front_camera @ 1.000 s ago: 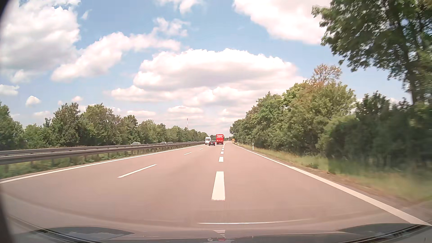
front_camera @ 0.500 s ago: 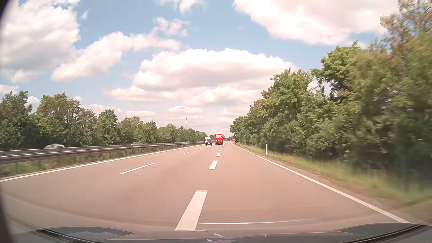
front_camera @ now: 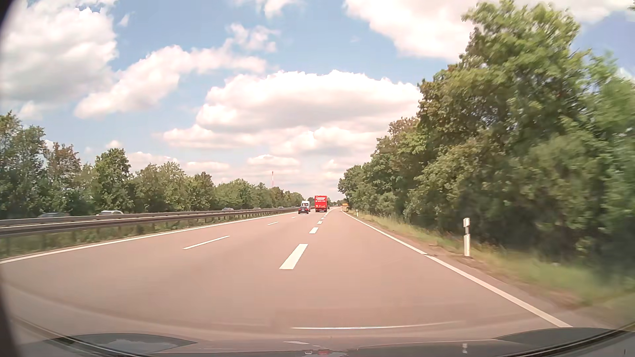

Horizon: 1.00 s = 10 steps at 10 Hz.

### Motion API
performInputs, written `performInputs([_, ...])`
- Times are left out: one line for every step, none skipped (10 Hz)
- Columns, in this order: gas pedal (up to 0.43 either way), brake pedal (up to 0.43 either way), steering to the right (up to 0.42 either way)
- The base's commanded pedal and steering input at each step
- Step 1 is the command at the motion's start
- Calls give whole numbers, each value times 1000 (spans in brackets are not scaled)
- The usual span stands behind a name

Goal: Follow the waypoints while adhering to traffic rules and regulations

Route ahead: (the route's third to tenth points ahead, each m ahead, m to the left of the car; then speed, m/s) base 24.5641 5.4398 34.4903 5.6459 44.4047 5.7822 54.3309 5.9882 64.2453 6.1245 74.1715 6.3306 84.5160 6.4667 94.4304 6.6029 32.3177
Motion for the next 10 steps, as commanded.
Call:
performInputs([0, 201, -6])
performInputs([0, 213, -6])
performInputs([0, 226, -6])
performInputs([0, 232, -6])
performInputs([0, 238, -6])
performInputs([0, 238, -4])
performInputs([0, 238, -1])
performInputs([0, 244, 0])
performInputs([0, 244, 0])
performInputs([0, 244, -1])
